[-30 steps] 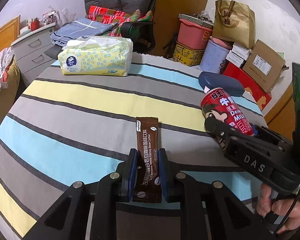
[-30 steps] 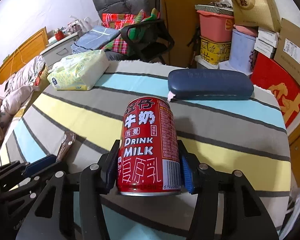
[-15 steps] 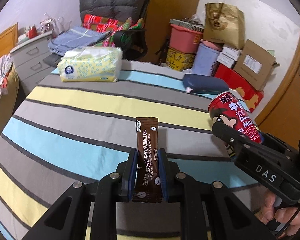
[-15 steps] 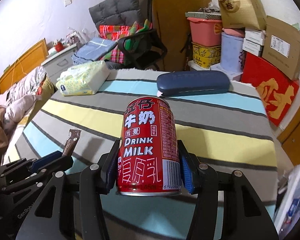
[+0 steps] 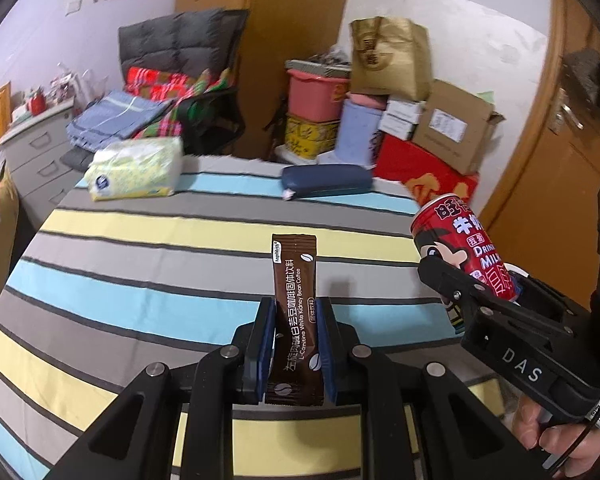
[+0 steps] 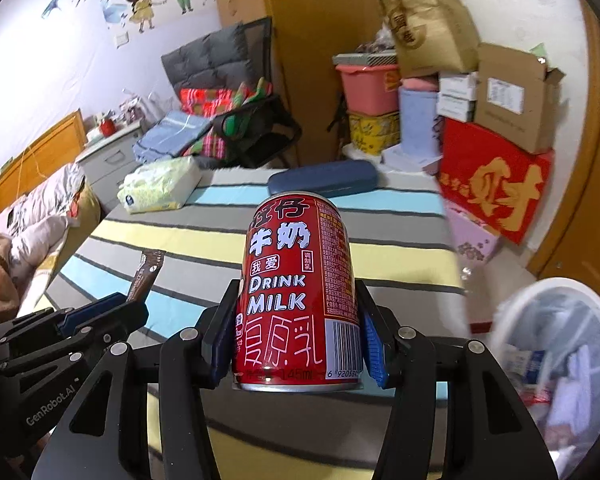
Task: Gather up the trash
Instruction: 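Carry the coffee packet and milk can with both grippers over the bin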
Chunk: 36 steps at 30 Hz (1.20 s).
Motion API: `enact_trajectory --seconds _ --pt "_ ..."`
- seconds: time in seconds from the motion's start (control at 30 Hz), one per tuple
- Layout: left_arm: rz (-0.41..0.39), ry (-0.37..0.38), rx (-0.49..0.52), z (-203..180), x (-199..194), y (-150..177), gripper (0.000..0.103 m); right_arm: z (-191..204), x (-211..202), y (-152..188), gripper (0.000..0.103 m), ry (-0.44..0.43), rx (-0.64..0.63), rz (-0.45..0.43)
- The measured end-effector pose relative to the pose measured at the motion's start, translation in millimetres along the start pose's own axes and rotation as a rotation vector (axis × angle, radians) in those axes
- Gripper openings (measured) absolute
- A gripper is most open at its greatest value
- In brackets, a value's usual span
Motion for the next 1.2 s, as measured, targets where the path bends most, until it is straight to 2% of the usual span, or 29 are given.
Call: enact_trajectory --seconds 0.37,0.67,0.97,1.2 --pt "-0.059 0.072 0.097 -83.8 -32.1 -13.2 0.021 -42.2 -51.2 -1.7 0.054 0.064 0.046 -0.097" --pt "-0.074 0.151 0.18 -159.9 -40.8 -17.5 0.021 -92.2 -85.5 2.2 0.054 0.145 0.09 -0.148" --pt "-0.032 0.257 0.245 -231.3 -21.9 -13.2 0.021 -151.6 -106.2 12.5 0.054 0.241 0.15 -0.137" --pt "0.023 0.302 0.3 -271.6 5.0 -4.1 0.021 -188.1 -103.3 22.2 0.054 0.297 0.198 -0.095"
Point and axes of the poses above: each gripper's, at about its wrist camera, not at the fingertips, and x roughly the way its jaws point, z to its left, y to its underside, the point moved 6 cm from there along x, roughly the way its jaws point, and after that the axes turned 11 degrees about x, right-handed, at the moved point
